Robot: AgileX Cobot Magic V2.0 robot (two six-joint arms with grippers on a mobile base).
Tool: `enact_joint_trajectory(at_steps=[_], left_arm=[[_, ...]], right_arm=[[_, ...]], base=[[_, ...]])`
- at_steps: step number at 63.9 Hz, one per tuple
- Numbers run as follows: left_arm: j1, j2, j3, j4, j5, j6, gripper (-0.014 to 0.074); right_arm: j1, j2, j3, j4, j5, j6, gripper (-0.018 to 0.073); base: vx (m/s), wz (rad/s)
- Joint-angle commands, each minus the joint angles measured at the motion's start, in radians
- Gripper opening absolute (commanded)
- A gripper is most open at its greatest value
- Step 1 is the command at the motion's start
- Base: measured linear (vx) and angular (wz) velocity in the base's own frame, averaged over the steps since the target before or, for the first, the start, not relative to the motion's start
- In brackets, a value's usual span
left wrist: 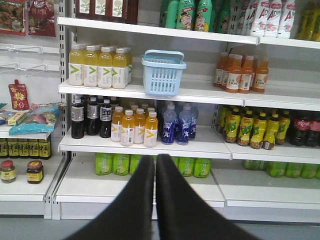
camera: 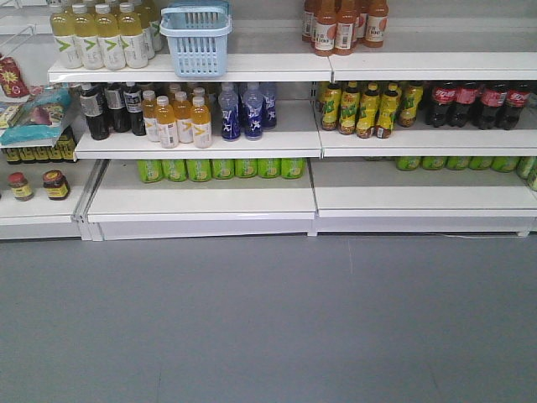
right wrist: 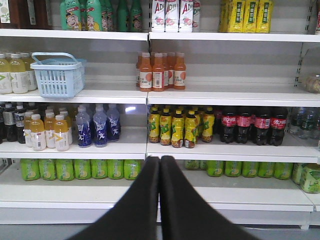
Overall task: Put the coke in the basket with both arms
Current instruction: 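Drive the base toward the shelf holding the light-blue basket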
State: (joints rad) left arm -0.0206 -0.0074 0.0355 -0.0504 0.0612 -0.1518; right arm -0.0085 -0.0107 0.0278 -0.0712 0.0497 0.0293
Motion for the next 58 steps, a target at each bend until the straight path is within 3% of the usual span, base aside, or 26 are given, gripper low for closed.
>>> enact_joint_trajectory(at_steps=[1,58], left_arm=[[0.002,-0.020,-0.028,-0.008,-0.067,-0.007,-0.0006],[0.002,-0.020,-0.028,-0.008,-0.067,-0.007,-0.0006]], right_arm=[[0.001,0.006,0.008,-0.005,-0.077,-0.004,-0.0010],[0.001,0.006,0.008,-0.005,-0.077,-0.004,-0.0010]], base=[[0.00,-0.01],[0.07,0.00]])
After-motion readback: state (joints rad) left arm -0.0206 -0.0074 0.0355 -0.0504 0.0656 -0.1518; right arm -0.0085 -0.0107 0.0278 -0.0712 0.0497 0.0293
